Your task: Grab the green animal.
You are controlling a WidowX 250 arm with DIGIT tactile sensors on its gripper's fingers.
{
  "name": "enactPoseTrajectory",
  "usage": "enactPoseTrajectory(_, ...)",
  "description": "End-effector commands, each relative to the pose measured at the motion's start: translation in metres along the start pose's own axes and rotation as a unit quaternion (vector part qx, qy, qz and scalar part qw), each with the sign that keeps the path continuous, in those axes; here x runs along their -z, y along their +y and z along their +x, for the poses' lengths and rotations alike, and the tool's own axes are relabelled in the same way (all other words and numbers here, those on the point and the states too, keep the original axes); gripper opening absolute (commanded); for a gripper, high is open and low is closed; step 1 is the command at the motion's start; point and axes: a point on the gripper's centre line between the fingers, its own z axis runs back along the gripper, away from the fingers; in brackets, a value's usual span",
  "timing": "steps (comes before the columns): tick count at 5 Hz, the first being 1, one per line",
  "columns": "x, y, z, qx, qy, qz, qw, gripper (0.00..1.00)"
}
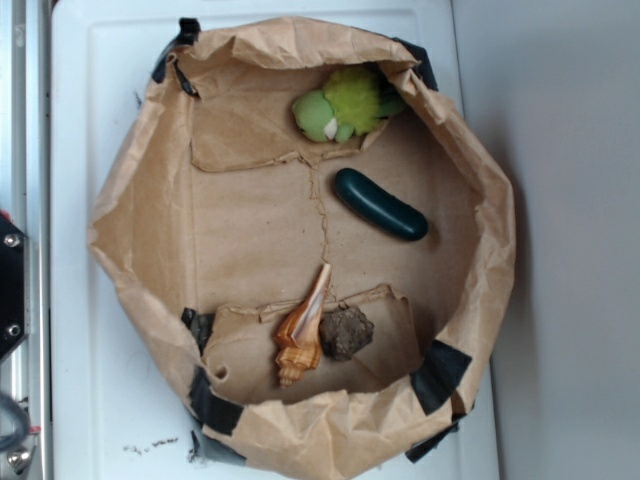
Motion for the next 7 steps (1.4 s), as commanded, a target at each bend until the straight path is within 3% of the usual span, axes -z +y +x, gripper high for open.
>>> enactPoseTrajectory(1, 0.0, 0.0, 0.0, 0.0, 0.0, 0.0, 1.0, 1.0)
enactPoseTrajectory(2, 0.011, 0.011, 0.042, -0.033, -0.014, 0.023, 0.999, 1.0)
enactPoseTrajectory(5, 0.011, 0.011, 0.042, -0.033, -0.014, 0.023, 0.999, 1.0)
enactPoseTrajectory(6, 0.038, 0.025, 0.077, 0.052, -0.002, -0.002, 0.999, 1.0)
enactPoseTrajectory(7, 0.071, 0.034, 0.105, 0.085, -0.022, 0.005, 0.996, 1.0)
